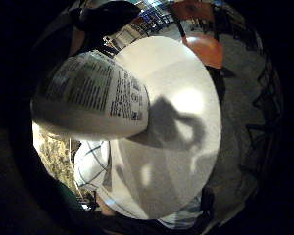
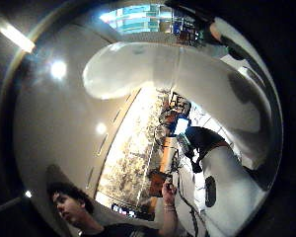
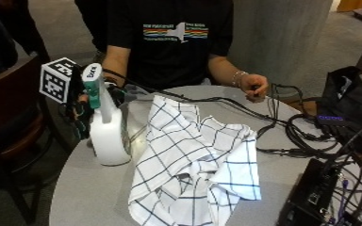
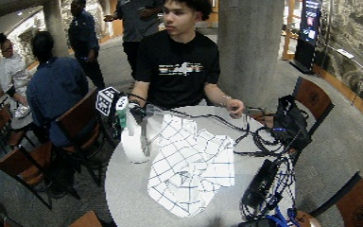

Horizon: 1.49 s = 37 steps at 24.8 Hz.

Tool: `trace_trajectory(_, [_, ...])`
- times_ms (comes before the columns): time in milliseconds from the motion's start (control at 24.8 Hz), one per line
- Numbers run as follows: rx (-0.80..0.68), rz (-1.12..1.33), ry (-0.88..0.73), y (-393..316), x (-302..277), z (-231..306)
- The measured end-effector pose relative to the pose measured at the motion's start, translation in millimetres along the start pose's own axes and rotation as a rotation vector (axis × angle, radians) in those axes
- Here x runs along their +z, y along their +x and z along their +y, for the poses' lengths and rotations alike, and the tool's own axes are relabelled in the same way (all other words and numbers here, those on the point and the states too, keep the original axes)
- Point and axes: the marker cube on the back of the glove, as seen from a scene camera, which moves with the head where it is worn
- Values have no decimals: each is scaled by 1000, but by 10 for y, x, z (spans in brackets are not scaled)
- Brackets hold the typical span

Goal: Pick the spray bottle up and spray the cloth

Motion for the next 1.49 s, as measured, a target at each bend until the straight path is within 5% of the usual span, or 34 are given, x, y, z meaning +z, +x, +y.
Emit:
trace_trajectory(967, [7, -31, 48, -7, 422, -693])
trace_trajectory(1492, [-80, 142, -207, -559, 117, -636])
